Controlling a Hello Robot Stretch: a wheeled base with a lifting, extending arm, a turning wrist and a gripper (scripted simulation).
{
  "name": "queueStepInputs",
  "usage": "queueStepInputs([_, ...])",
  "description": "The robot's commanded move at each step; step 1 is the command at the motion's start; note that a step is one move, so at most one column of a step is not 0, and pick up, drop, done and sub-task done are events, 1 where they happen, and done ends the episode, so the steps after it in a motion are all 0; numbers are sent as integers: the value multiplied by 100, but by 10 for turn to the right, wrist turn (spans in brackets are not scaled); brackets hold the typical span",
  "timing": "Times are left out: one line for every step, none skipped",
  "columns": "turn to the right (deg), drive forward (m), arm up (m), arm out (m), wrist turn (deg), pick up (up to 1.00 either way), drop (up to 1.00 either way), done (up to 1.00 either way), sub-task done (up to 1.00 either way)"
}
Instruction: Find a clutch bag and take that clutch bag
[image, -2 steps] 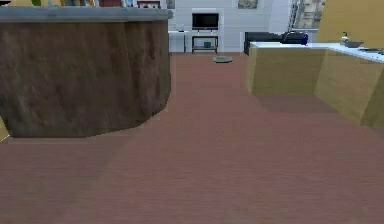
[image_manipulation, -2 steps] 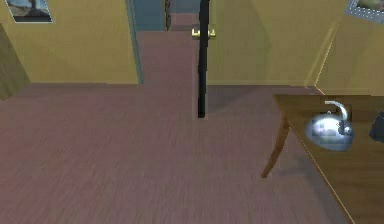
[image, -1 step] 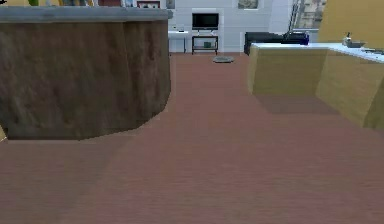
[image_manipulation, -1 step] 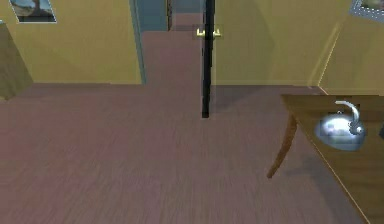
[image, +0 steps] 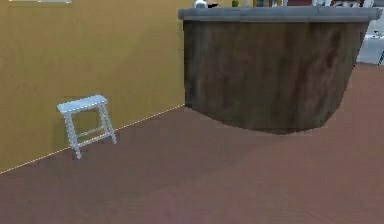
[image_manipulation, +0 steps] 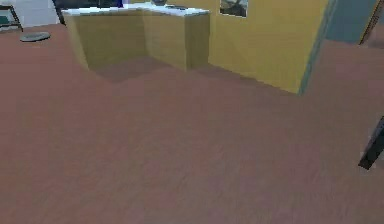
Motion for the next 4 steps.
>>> queueStepInputs([-390, 0, 0, 0, 0, 0, 0, 0, 0])
queueStepInputs([0, 65, 0, 0, 0, 0, 0, 0, 0])
queueStepInputs([-450, 0, 0, 0, 0, 0, 0, 0, 0])
queueStepInputs([-180, 0, 0, 0, 0, 0, 0, 0, 0])
